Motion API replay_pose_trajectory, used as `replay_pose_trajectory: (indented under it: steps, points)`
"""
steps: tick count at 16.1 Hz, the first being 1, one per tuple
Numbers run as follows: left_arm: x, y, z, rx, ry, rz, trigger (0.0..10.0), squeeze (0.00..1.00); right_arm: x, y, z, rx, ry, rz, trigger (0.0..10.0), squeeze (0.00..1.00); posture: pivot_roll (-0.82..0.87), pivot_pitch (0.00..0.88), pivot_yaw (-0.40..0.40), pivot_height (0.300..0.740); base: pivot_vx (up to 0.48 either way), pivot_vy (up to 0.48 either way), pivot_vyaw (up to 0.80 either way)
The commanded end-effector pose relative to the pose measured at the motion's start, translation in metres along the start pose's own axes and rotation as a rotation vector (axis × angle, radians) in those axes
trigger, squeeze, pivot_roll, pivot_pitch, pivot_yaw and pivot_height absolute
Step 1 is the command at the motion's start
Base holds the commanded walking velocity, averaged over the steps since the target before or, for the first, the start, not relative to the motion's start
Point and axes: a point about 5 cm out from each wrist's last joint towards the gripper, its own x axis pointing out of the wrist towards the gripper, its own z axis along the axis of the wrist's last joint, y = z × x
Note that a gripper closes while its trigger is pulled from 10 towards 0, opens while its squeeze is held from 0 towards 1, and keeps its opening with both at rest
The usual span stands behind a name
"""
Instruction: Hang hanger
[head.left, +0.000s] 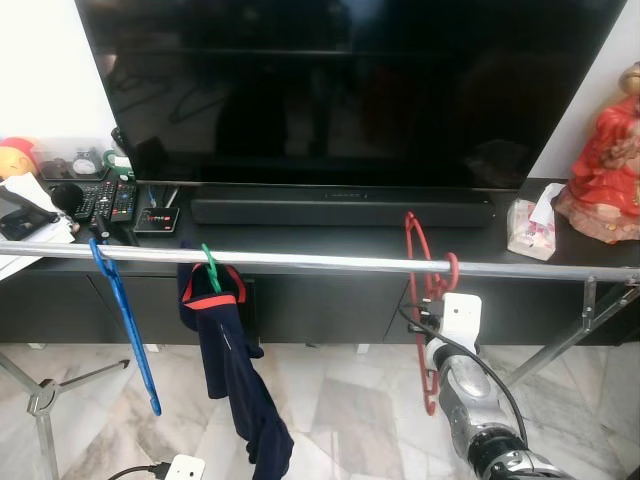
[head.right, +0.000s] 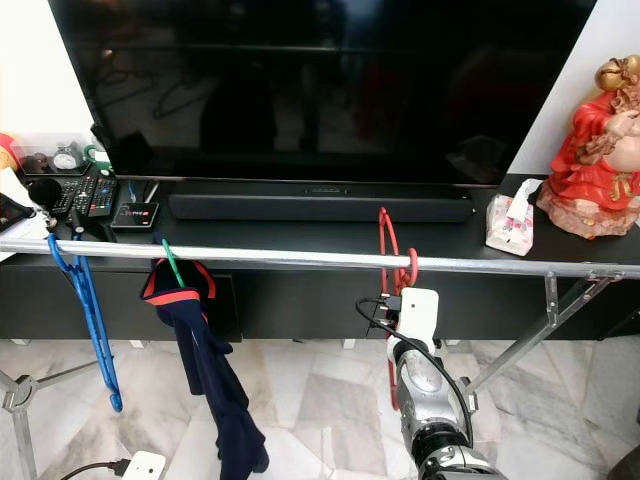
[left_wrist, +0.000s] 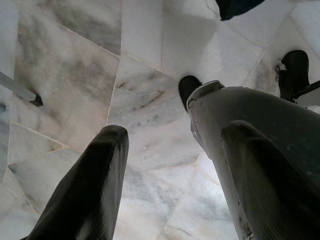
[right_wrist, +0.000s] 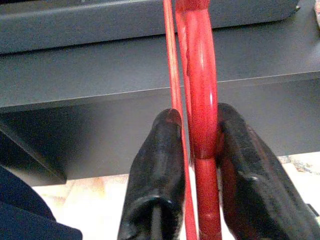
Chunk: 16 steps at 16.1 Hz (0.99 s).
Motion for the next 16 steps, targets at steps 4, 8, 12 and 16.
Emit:
replay_pose_trajectory:
  steps: [4,8,12,16]
  points:
    - [-0.001,-0.001,-0.014,0.003,0.042,-0.026,10.0,0.00,-0.004,-0.006,0.006,0.025,-0.082,-0.035,10.0,1.00,-0.03,0.000,-0.089,0.740,0.000,0.000,0.00]
    - [-0.001,-0.003,-0.012,0.002,0.036,-0.027,10.0,0.00,-0.012,-0.009,0.004,0.026,-0.136,-0.032,10.0,1.00,-0.03,0.000,-0.088,0.740,0.000,0.000,0.00]
    - [-0.001,-0.005,-0.009,-0.001,0.028,-0.029,10.0,0.00,-0.025,-0.012,0.006,0.017,-0.210,-0.037,10.0,1.00,-0.03,0.000,-0.091,0.740,0.000,0.000,0.00]
    - [0.000,-0.011,-0.008,-0.004,0.019,-0.036,10.0,0.00,-0.039,-0.013,0.006,0.011,-0.242,-0.022,10.0,1.00,-0.03,0.000,-0.096,0.740,0.000,0.000,0.00]
